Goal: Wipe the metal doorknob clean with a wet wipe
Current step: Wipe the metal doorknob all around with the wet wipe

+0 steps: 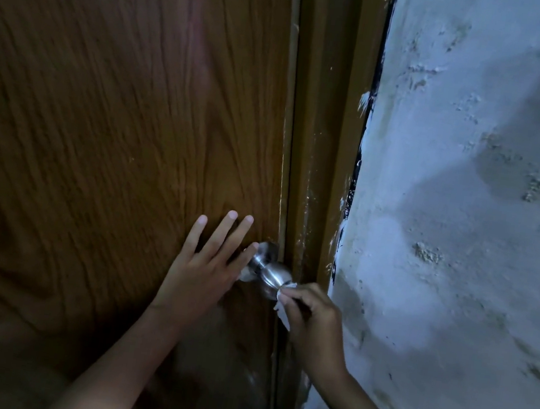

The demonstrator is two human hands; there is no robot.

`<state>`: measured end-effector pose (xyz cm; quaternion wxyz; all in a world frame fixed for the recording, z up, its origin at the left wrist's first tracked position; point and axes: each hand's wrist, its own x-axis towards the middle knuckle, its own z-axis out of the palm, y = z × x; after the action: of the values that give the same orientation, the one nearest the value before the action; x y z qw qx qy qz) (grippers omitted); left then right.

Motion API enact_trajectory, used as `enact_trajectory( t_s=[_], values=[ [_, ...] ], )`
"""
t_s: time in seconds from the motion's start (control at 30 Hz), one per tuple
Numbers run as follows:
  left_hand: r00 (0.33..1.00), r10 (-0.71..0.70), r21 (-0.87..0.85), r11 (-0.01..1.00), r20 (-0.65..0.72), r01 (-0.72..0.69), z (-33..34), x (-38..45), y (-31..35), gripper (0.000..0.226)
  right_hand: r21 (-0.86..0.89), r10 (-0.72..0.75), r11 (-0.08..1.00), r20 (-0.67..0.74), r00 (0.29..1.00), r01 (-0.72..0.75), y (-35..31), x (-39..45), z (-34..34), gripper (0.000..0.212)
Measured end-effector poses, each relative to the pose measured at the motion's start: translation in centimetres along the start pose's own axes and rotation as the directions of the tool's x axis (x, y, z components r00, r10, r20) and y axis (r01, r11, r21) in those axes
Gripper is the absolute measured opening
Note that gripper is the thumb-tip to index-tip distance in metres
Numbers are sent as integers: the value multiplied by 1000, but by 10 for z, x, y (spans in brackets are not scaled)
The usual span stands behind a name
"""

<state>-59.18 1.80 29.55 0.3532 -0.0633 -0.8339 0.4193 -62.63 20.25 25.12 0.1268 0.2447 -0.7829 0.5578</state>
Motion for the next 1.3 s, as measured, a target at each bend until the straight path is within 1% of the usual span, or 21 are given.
enact_trajectory(
  t_s=[0.1, 0.17, 0.23, 0.33, 0.4, 0.47, 0.53, 0.63, 0.67, 0.7, 0.73, 0.83, 0.9, 0.93, 1.0, 1.03, 1.07, 1.13, 1.23, 1.27, 1.3],
  values=[
    [1000, -6, -5, 1000, -8, 6, 0, 1, 0, 70, -16, 11, 1000, -56, 998, -12, -1, 3, -1, 11],
    [1000, -11, -9, 1000, -11, 10, 0, 2, 0, 68, -34, 36, 999, -22, 999, -37, 0, -2, 2, 12],
    [1000, -12, -9, 1000, -7, 12, -1, 2, 0, 68, -58, 27, 998, 7, 1000, -27, 0, -4, 2, 13],
    [1000, -11, -14, 1000, -14, 11, 0, 2, 0, 69, -74, 4, 997, -19, 1000, -6, 0, -1, 3, 13],
    [1000, -12, -14, 1000, -24, 11, 1, 1, 1, 70, -71, 26, 997, -40, 999, -29, 2, -3, 5, 13],
    [1000, -12, -18, 1000, -28, 11, 2, 2, 1, 71, -68, 48, 997, -13, 999, -49, 5, -6, 5, 13],
    [999, -13, -23, 1000, -29, 12, 2, 2, 1, 71, -23, 63, 998, -21, 998, -64, 6, -5, 3, 12],
    [999, -17, -30, 999, -44, 16, 3, 1, 1, 70, 118, 143, 985, -176, 974, -123, 5, 9, -2, 11],
    [999, -16, -33, 999, -48, 14, 3, 1, 1, 70, 166, 180, 975, -185, 966, -150, 3, 15, -2, 12],
    [999, -14, -35, 999, -52, 12, 3, 1, 1, 70, 189, 194, 969, -168, 966, -161, 1, 20, -2, 12],
    [998, -14, -36, 999, -56, 12, 3, 1, 1, 70, 179, 172, 973, -139, 975, -146, -2, 23, -1, 13],
    [999, -11, -19, 1000, -53, 10, 3, 1, 1, 73, 53, 0, 999, 4, 1000, 0, -8, 27, 4, 13],
    [999, -6, -19, 1000, -48, 5, 2, 1, 1, 74, -25, -66, 997, 63, 996, 68, -7, 30, 4, 15],
    [999, -6, -27, 1000, -50, 5, 2, 1, 0, 73, -28, -54, 998, 57, 997, 56, -4, 33, 4, 16],
    [998, -11, -37, 999, -55, 9, 2, 2, 0, 70, 30, 67, 997, 45, 997, -68, -5, 41, 1, 17],
    [999, -12, -36, 999, -52, 10, 2, 2, 0, 70, 53, 122, 991, 66, 990, -126, -6, 43, 1, 19],
    [999, -11, -31, 999, -48, 9, 2, 2, 1, 72, 45, 135, 989, 94, 986, -139, -6, 44, 1, 20],
    [999, -11, -13, 1000, -39, 11, 4, 1, 1, 78, -34, 32, 999, 159, 987, -27, -8, 41, 3, 22],
    [1000, -7, 8, 1000, -30, 7, 5, 0, 2, 81, -106, -221, 961, 259, 940, 255, -11, 35, 7, 25],
    [1000, -4, 9, 1000, -31, 4, 4, 0, 2, 81, -126, -267, 942, 279, 922, 311, -10, 35, 9, 26],
    [999, -3, 6, 1000, -32, 3, 4, 0, 1, 80, -133, -268, 940, 280, 922, 314, -9, 36, 11, 26]
  ],
)
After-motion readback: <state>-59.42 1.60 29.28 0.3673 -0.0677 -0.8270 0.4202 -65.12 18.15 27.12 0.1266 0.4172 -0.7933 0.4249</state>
